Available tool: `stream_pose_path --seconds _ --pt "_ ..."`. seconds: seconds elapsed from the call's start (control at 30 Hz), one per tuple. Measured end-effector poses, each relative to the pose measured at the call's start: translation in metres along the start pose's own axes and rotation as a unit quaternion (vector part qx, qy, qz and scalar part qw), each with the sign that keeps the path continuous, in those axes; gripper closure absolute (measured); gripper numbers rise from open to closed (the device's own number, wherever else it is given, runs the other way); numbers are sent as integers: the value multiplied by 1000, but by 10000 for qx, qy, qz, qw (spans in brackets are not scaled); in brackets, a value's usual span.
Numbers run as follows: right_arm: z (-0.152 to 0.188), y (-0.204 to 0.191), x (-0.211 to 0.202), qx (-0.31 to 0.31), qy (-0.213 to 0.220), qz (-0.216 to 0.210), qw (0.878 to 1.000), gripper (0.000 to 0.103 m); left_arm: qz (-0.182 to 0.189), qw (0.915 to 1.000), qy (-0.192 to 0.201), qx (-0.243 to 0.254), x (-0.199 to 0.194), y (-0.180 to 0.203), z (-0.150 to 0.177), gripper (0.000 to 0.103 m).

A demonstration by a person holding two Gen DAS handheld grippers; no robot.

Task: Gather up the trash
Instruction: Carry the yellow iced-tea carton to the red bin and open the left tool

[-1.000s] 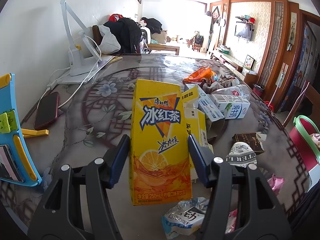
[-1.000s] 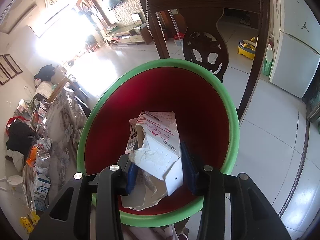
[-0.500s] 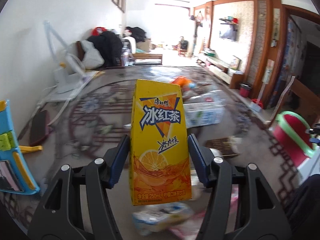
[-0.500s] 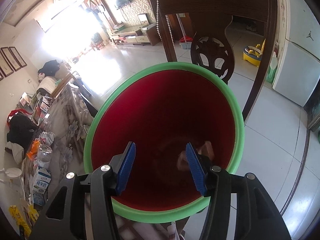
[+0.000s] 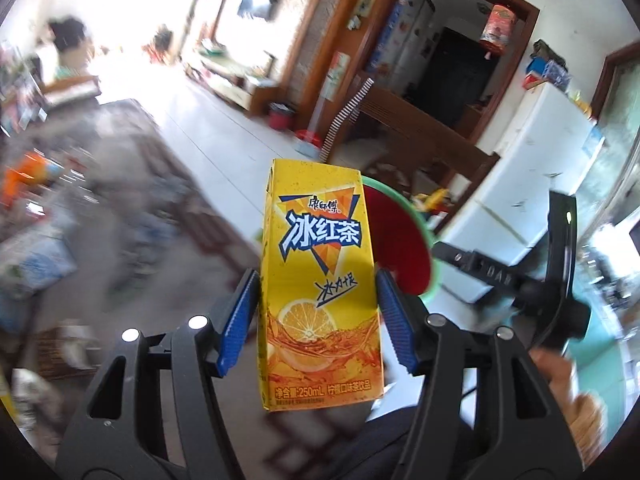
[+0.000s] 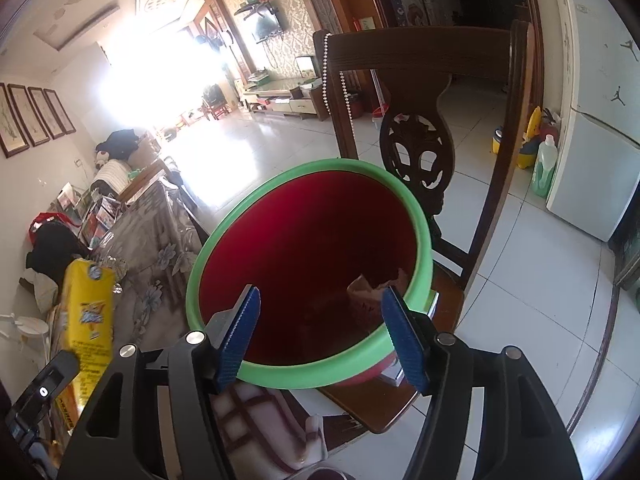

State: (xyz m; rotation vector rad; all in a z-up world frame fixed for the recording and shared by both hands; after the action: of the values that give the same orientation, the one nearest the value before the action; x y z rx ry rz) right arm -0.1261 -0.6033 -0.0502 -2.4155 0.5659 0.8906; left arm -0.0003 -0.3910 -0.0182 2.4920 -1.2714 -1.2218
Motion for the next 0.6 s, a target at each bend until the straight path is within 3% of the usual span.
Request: stream_pose_path --seconds 0.13,0.37,0.47,0.6 --pt "0 18 -3 209 71 86 9997 41 196 9979 -520 -322 50 2 -1 46" --pt "3 35 1 449 49 84 9989 41 469 9969 -595 -196 77 35 -13 46" --pt "3 37 1 457 60 86 9989 41 582 9951 -707 -370 90 40 -21 46" --pt "2 42 -1 479 107 124 9987 41 442 9957 -733 -352 101 44 -22 45"
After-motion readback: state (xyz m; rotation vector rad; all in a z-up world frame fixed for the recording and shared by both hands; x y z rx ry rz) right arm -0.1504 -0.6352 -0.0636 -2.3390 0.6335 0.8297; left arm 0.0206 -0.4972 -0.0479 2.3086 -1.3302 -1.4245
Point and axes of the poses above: each gripper's, at about its wrist camera, not at the fingertips, and x roughly the way its jaws point, y to its right, z to its underside, the point moved 6 cm from there along x, roughly the way its jaws point, and after that the axes turned 3 degrees about -x, right-handed, at the moved point
